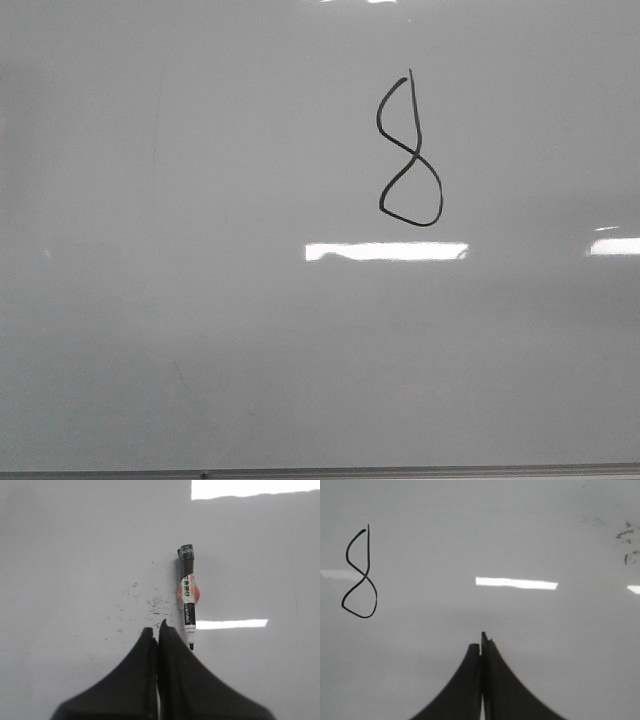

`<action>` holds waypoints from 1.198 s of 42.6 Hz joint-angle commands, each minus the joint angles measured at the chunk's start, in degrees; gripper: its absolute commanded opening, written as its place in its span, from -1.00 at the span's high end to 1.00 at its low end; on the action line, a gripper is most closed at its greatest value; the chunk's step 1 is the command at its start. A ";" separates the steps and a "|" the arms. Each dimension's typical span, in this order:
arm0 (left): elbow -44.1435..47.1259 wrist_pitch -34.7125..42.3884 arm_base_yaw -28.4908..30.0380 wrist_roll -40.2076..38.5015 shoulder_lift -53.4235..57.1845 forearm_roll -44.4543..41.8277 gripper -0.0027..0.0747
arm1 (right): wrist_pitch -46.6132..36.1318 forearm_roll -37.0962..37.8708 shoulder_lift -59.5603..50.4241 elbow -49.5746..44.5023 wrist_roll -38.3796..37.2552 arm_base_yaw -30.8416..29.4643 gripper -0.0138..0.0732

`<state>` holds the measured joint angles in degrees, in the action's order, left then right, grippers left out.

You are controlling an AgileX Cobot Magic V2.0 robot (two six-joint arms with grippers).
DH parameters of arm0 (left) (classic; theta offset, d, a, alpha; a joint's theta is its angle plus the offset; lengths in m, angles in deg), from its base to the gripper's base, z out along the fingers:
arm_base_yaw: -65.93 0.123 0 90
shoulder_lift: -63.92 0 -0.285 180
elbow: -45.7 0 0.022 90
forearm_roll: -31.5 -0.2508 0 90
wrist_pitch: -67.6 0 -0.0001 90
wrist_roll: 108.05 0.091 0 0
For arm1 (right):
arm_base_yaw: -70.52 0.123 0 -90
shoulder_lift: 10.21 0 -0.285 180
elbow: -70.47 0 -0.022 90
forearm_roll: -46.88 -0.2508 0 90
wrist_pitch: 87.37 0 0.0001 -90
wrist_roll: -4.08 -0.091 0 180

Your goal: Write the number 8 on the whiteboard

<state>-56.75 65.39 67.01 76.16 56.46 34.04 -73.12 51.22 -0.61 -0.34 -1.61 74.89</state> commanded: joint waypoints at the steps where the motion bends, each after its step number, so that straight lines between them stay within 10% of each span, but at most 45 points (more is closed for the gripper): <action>1: 0.86 5.12 -0.44 -0.01 0.75 0.57 0.99 | -11.42 -0.74 -2.79 -3.33 0.48 -1.98 0.84; 51: 0.86 5.12 -0.44 -0.01 0.75 0.57 0.99 | -18.60 -5.85 -3.49 -7.78 7.77 -3.64 0.84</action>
<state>-56.75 65.51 67.01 76.16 56.46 34.04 -86.79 45.84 -3.03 -8.24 5.28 71.74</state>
